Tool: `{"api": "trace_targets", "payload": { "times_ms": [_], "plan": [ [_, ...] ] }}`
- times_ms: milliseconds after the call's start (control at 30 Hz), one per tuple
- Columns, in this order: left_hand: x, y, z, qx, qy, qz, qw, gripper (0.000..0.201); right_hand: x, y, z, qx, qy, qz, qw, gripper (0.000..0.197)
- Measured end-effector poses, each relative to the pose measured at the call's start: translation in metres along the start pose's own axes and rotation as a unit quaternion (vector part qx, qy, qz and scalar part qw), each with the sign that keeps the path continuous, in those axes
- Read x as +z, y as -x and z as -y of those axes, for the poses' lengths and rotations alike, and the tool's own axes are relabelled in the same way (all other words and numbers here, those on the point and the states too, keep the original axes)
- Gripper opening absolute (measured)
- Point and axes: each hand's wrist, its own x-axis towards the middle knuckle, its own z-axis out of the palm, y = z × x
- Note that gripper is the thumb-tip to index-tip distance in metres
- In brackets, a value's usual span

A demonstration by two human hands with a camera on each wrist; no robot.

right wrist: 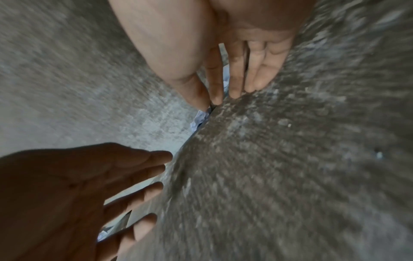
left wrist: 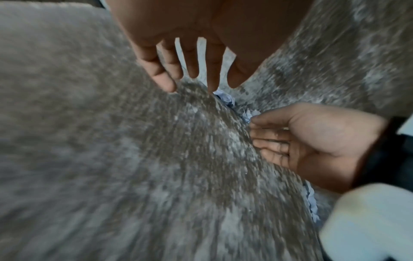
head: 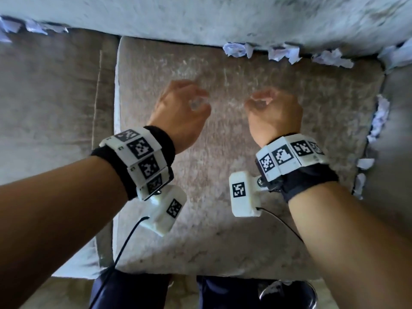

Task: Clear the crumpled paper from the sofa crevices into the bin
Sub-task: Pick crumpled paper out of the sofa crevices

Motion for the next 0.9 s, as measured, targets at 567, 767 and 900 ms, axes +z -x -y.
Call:
{"api": "trace_targets", "payload": {
  "times_ms": [567, 767, 900],
  "plan": [
    [0.064, -0.083, -0.067, 0.03, -0.076, -0.044, 0.996, 0.068, -0.048, -0.066, -0.056, -0.022, -0.035, 0.002, 0.999, 0.005],
    [0.063, -0.097, -0.064, 0.054, -0.142, -0.032, 0.988, 0.039, -0.042, -0.069, -0.057, -0.032, -0.044, -0.001, 0.999, 0.009],
    [0.064, -0.092, -0.06, 0.079, -0.105, -0.042, 0.99, 0.018, -0.041, -0.072, -0.049, -0.033, -0.065, -0.027, 0.997, 0.026]
  ]
}}
